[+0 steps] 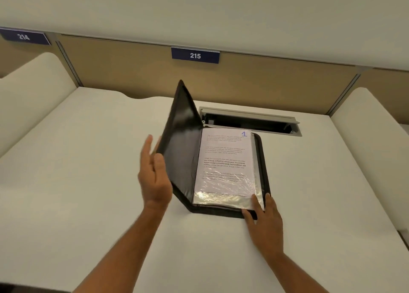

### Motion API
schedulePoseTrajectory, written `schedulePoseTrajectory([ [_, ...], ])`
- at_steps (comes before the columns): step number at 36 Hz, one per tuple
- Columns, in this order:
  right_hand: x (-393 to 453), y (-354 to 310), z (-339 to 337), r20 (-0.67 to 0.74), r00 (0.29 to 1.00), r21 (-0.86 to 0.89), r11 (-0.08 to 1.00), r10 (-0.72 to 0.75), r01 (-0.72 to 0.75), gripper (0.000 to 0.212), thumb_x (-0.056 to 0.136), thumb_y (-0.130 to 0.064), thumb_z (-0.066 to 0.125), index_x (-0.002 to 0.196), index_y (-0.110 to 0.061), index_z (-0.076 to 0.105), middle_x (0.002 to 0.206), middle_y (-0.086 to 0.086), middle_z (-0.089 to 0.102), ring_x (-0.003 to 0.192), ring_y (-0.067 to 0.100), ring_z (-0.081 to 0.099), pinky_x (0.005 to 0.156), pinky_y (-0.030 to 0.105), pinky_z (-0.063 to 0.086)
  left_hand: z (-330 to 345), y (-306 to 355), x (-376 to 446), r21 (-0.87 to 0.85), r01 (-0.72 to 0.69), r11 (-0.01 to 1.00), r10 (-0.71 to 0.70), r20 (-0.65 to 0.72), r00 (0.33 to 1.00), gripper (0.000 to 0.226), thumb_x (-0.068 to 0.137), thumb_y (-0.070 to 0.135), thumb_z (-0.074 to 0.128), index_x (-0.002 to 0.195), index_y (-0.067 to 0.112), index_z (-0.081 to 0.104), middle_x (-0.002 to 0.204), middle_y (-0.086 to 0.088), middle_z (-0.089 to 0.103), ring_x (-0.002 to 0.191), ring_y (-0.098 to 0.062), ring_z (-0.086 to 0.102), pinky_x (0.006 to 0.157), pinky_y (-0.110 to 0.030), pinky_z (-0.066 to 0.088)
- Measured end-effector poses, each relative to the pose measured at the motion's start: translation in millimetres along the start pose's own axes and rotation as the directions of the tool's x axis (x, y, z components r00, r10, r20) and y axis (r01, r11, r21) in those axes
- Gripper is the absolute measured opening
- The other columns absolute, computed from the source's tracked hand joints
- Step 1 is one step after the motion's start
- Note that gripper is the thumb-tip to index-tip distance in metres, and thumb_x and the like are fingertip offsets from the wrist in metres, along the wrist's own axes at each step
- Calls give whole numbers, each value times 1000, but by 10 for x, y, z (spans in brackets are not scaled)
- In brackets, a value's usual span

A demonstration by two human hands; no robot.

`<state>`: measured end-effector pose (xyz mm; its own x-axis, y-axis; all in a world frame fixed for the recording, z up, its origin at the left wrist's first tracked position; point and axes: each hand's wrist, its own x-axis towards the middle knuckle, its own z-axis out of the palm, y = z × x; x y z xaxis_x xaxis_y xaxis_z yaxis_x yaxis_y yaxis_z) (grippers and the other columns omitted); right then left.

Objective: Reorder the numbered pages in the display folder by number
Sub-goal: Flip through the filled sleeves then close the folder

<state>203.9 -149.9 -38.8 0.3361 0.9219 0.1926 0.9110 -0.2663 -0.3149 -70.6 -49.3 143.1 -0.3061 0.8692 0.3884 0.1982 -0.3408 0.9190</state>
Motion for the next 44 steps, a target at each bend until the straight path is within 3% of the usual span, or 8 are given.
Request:
schedulePoseTrajectory([
  [6,0,77,-69,37,999,30,1000,-6,5,69,94,-69,35,152,-34,46,163,8,35,149,28,32,111,48,39,305,-72,-373,59,-52,997,24,395,918,55,104,31,43,158,29,32,151,26,44,136,4,46,106,-19,46],
  [10,32,172,-92,63,998,28,999,-25,23,70,94,-69,35,152,-33,46,160,9,38,145,29,36,107,49,43,441,-309,-600,213,-78,974,-58,568,821,63,103,41,41,160,41,13,158,31,29,138,9,39,112,-26,43],
  [13,50,249,-106,80,996,28,999,-46,44,70,94,-67,35,153,-31,45,160,8,39,143,29,38,104,48,45,497,-471,-724,320,-80,944,-154,643,751,69,104,37,44,159,47,4,163,23,22,142,-7,41,114,-33,42],
  [23,78,339,-105,97,993,89,995,-64,56,60,97,-55,44,152,-32,46,159,5,39,142,28,39,102,47,47,805,-701,-983,469,-296,832,-200,752,628,77,104,21,47,161,26,-5,168,12,-7,153,0,-9,127,-34,8],
  [27,105,385,-127,105,992,233,972,-65,39,56,96,-26,66,150,-30,49,156,0,44,140,26,43,108,45,47,903,-783,-1067,515,-372,772,-221,766,604,75,107,32,45,160,25,-8,167,12,-13,152,-2,-15,127,-32,-1],
  [34,109,413,-246,109,979,517,831,172,-203,42,105,-8,46,147,-16,50,155,-2,43,137,20,50,113,35,42,988,-849,-1110,556,-455,696,-260,785,562,81,103,48,47,162,22,-3,162,14,-17,152,-5,-17,126,-31,-4],
  [39,223,493,-336,86,967,565,788,240,-246,32,106,-11,43,134,-13,59,132,0,61,122,22,59,102,30,44,993,-915,-1102,563,-462,685,-308,799,516,95,94,67,49,162,24,-3,163,15,-16,150,-2,-18,124,-28,-6],
  [44,513,407,-448,106,958,562,779,266,-278,34,108,-24,44,137,-12,58,134,1,61,123,19,57,102,26,40,1008,-941,-899,551,-477,685,-296,808,509,81,100,66,33,162,22,5,167,10,-5,152,-3,-12,118,-21,-12],
])
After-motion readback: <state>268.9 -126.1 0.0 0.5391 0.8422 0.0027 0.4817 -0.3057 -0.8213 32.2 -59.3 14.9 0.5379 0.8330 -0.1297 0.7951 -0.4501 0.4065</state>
